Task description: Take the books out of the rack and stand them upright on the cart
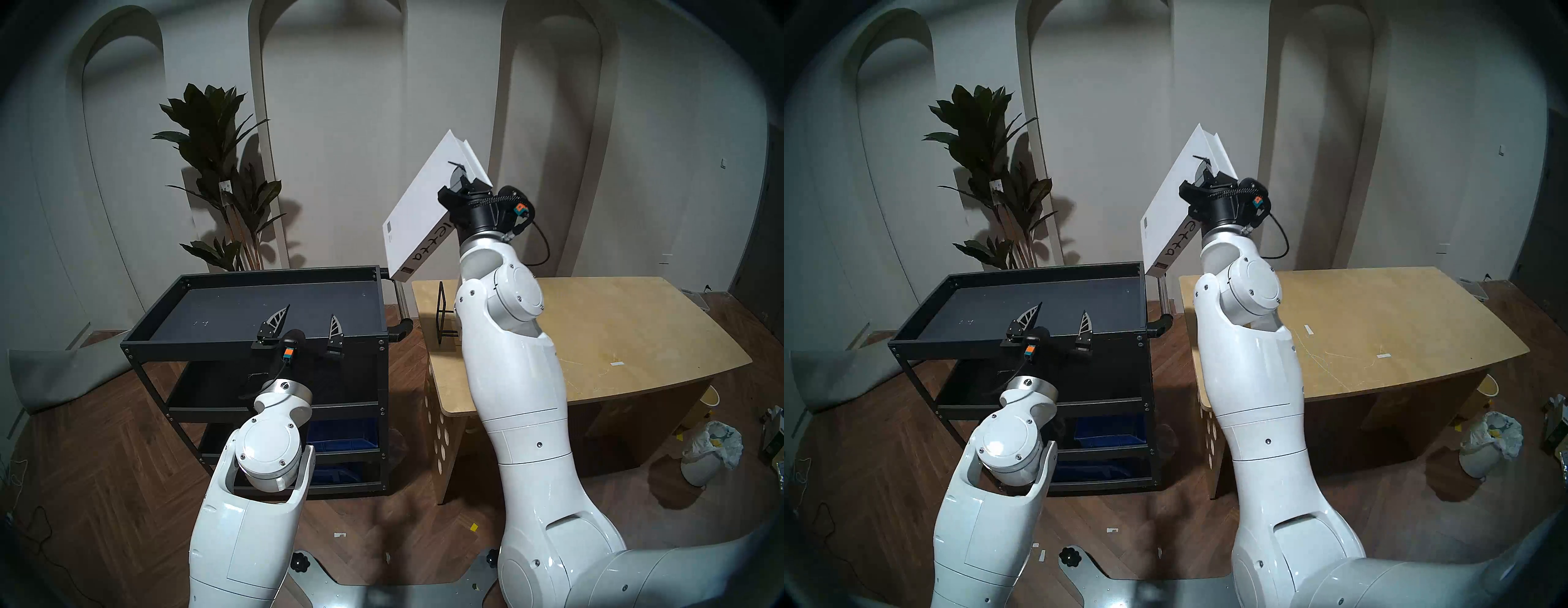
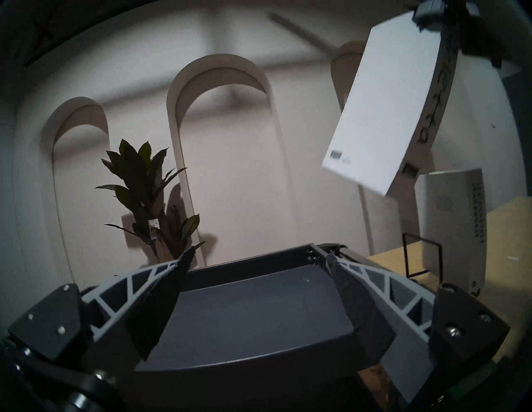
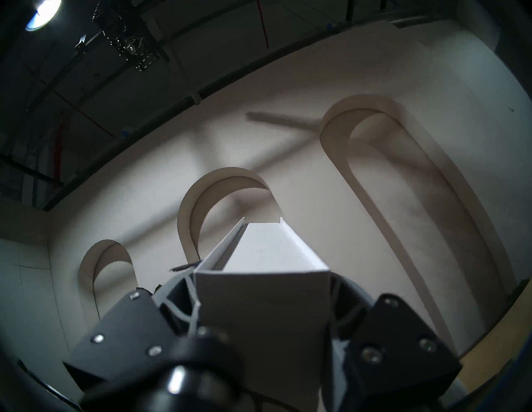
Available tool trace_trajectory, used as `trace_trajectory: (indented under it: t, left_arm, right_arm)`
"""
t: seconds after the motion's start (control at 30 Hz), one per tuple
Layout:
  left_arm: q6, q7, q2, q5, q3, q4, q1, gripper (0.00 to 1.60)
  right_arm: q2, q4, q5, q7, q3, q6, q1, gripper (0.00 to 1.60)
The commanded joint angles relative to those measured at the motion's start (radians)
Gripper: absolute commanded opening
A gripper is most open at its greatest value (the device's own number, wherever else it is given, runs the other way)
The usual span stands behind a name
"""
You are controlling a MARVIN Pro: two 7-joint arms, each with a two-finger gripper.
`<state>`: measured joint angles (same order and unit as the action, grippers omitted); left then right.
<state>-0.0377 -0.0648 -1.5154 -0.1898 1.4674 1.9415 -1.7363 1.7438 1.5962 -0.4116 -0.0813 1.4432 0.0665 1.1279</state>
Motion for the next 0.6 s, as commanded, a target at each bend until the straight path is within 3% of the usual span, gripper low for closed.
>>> trace_trajectory:
  t: [0.0, 0.1, 0.13, 0.17, 0.33, 0.5, 0.57]
  left_arm:
    - [0.031, -0.006, -0.003, -0.023, -0.028, 0.036, 0.031, 1.60]
    - [0.012, -0.050, 0.017, -0.115, -0.036, 0.024, 0.044, 1.60]
    - [0.012, -0.050, 0.017, -0.115, -0.036, 0.024, 0.044, 1.60]
    - [0.018, -0.038, -0.004, -0.054, -0.017, 0.032, 0.038, 1.60]
    - [0.056, -0.079, 0.032, -0.130, -0.008, 0.035, 0.036, 1.60]
    - [0.104, -0.107, 0.026, -0.119, 0.020, -0.028, 0.040, 1.60]
    - [0.105, -0.104, 0.069, -0.177, 0.021, -0.102, 0.051, 1.60]
  right_arm:
    - [0.073, -0.069, -0.040, 0.017, -0.020, 0.105, -0.050, 0.00]
    - [0.088, -0.142, -0.039, 0.005, -0.022, 0.144, -0.092, 0.00]
    - [0.088, -0.142, -0.039, 0.005, -0.022, 0.144, -0.092, 0.00]
    - [0.085, -0.184, -0.028, 0.003, -0.022, 0.167, -0.116, 0.00]
    - [0.083, -0.258, -0.026, -0.016, -0.015, 0.153, -0.154, 0.00]
    - [0.077, -0.333, -0.025, -0.021, -0.007, 0.163, -0.198, 0.00]
    - [0.069, -0.350, -0.027, -0.022, -0.004, 0.147, -0.221, 0.00]
